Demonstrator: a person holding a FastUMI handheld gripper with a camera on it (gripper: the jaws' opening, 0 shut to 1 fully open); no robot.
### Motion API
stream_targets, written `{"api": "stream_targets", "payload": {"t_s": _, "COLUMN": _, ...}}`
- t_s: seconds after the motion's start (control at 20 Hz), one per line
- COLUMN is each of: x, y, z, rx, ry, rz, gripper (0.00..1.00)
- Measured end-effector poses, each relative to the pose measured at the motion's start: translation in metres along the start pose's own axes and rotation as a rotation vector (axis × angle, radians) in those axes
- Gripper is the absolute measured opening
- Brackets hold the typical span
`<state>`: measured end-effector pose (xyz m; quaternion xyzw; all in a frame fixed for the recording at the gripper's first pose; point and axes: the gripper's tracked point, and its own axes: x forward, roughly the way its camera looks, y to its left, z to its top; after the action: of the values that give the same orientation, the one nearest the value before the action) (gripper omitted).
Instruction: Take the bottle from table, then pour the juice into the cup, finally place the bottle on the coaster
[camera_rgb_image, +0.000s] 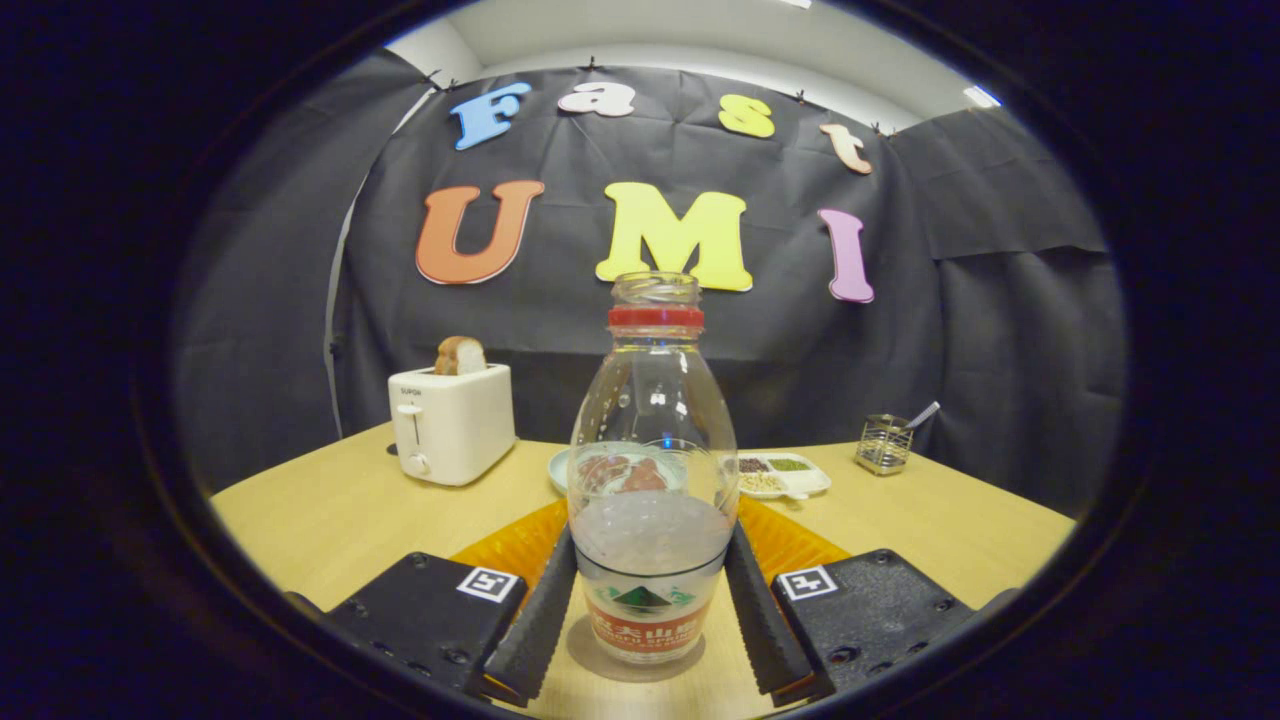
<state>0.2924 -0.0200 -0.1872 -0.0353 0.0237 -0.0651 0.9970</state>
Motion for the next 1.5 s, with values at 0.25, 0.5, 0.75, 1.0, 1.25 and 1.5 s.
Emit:
{"api": "stream_targets", "payload": {"t_s": 0.25, "x": 0.002, "y": -0.003, "z": -0.010, "rx": -0.011, "ry": 0.016, "rz": 0.001, "gripper": 0.82}}
{"api": "stream_targets", "payload": {"t_s": 0.5, "x": -0.013, "y": 0.004, "z": 0.008, "rx": 0.016, "ry": -0.004, "rz": 0.043, "gripper": 0.96}}
{"api": "stream_targets", "payload": {"t_s": 0.75, "x": -0.052, "y": 0.002, "z": 0.058, "rx": -0.015, "ry": -0.059, "rz": 0.011, "gripper": 0.99}}
{"api": "stream_targets", "payload": {"t_s": 1.0, "x": -0.105, "y": -0.008, "z": 0.105, "rx": -0.014, "ry": -0.068, "rz": 0.027, "gripper": 0.99}}
{"api": "stream_targets", "payload": {"t_s": 1.25, "x": -0.175, "y": -0.030, "z": 0.155, "rx": -0.055, "ry": -0.094, "rz": 0.037, "gripper": 0.99}}
{"api": "stream_targets", "payload": {"t_s": 1.5, "x": -0.247, "y": -0.060, "z": 0.169, "rx": -0.051, "ry": -0.138, "rz": 0.014, "gripper": 0.99}}
